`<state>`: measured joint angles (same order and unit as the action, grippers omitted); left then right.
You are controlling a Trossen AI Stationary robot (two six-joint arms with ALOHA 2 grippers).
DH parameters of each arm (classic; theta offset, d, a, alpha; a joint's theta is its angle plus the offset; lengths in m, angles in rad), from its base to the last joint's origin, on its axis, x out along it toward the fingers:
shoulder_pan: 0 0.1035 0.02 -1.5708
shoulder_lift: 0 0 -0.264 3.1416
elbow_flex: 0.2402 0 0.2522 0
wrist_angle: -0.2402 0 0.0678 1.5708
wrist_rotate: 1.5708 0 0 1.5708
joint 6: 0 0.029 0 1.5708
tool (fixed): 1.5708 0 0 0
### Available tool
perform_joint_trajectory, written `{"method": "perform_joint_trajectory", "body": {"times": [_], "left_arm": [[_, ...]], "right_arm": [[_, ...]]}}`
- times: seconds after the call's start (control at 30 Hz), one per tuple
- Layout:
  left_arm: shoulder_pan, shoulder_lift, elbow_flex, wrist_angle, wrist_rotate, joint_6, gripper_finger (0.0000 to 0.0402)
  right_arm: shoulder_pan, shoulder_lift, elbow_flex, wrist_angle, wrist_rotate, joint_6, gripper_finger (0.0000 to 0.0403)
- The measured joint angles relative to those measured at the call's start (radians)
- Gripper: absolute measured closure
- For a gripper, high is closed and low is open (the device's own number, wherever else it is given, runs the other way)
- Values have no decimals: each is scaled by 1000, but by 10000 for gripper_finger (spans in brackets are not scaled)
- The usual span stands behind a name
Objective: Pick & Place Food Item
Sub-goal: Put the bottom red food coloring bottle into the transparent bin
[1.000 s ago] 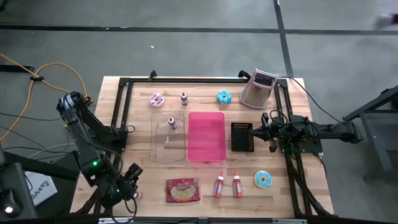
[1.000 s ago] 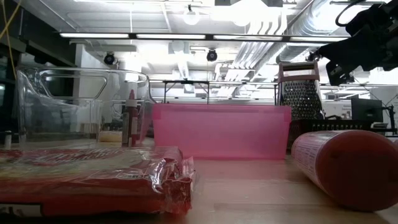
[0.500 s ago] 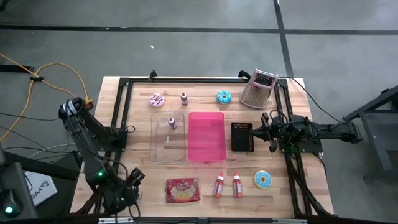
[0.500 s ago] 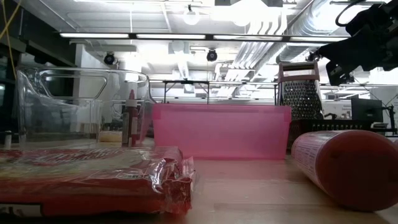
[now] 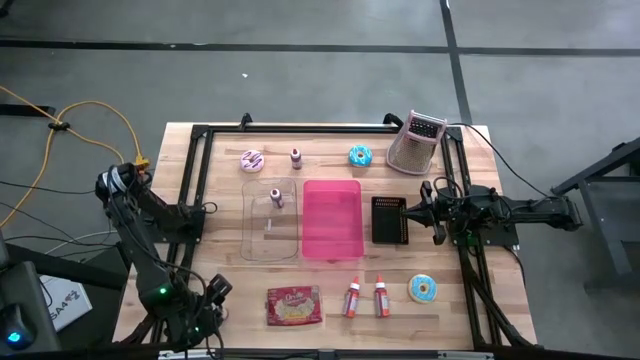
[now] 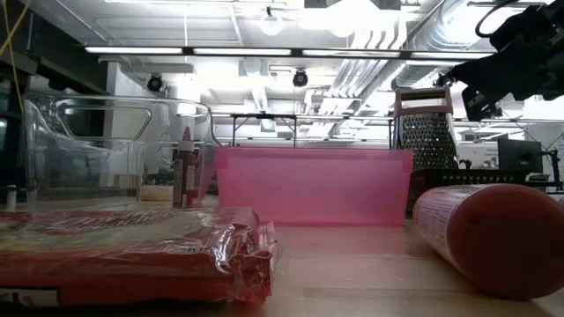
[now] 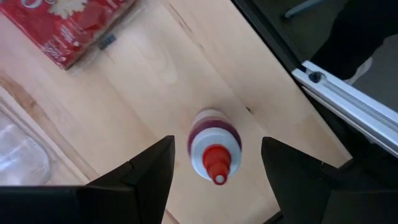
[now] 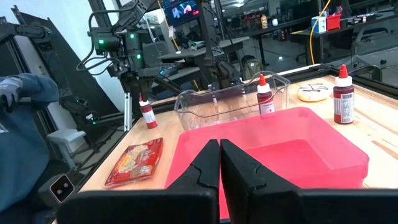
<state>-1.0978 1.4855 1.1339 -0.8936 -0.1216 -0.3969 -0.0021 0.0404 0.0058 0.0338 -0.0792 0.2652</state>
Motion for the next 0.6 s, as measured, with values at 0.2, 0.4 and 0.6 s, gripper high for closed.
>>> {"method": "perform_joint_trajectory", "body": {"times": [0.2, 0.4, 0.6], "left_arm": [[-1, 1, 0, -14, -24, 8, 168], [-1, 1, 0, -15, -27, 7, 168], [-6, 31, 0, -13, -11, 6, 168]], "right_arm": [[0, 0, 0, 0, 1, 0, 401], [0, 0, 0, 0, 1, 0, 401], [0, 0, 0, 0, 2, 0, 401]]}}
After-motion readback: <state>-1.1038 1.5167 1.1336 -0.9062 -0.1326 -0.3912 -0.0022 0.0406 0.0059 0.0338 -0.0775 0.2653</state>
